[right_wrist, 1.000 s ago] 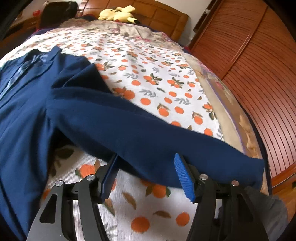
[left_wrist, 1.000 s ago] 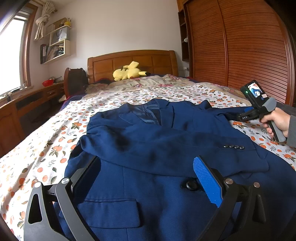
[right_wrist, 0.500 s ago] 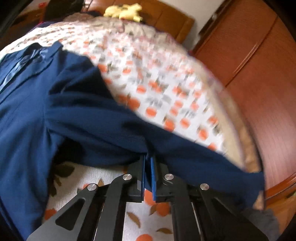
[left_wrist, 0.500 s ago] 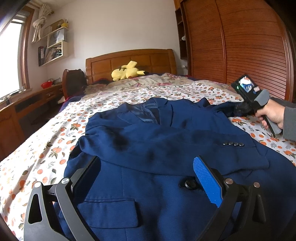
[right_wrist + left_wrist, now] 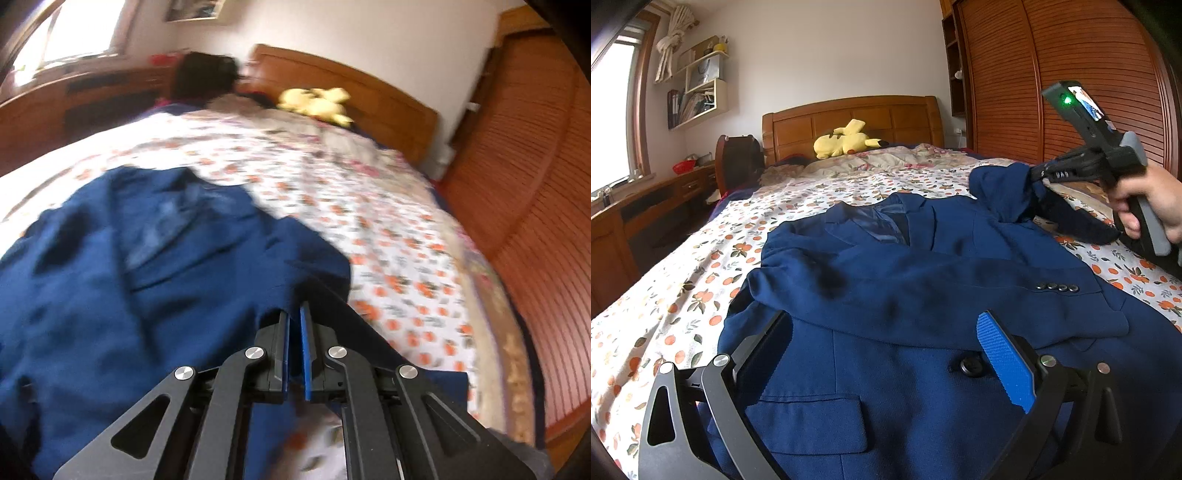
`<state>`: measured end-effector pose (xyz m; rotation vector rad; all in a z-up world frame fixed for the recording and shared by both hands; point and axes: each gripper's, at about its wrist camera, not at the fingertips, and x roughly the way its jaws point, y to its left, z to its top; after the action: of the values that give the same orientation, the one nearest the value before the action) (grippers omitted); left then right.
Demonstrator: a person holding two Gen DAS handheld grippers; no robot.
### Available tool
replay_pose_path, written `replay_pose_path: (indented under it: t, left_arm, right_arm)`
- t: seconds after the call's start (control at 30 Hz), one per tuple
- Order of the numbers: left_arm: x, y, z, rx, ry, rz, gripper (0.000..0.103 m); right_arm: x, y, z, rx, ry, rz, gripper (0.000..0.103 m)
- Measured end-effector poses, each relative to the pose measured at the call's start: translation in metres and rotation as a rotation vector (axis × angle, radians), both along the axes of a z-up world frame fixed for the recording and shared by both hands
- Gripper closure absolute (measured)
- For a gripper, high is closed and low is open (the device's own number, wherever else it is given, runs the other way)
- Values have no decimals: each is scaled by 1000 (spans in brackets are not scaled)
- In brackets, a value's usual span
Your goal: Fold large clothes
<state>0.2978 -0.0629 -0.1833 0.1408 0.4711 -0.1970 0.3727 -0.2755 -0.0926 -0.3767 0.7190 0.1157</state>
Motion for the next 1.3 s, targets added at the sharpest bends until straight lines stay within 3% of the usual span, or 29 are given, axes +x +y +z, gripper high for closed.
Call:
replay_pose_path:
  t: [0.27, 0.5, 0.57, 0.73, 0.97, 1.1, 1.3]
  left_arm:
    - [1, 1, -1, -4, 2, 0, 3]
    - [2, 1, -1, -8, 4, 1, 3]
    - [2, 1, -1, -8, 5, 1, 3]
    - [2, 1, -1, -8, 4, 1, 3]
    - [2, 2, -1, -8, 5, 1, 3]
    - [2, 2, -1, -9, 6, 1, 3]
    - [2, 2, 0, -8, 5, 1, 3]
  right_arm:
    - [-13, 5, -22, 11, 58, 4, 93]
    - [-47, -6, 0, 70, 32, 24, 69]
    - [-53, -12, 7, 79, 17, 20, 66]
    - [-52, -39, 13, 85, -6, -48, 52]
    - [-34, -74, -17, 78, 66, -146, 47]
    - [-30, -84, -34, 70, 102, -171, 35]
    - [-27, -96, -58, 44, 165, -209, 32]
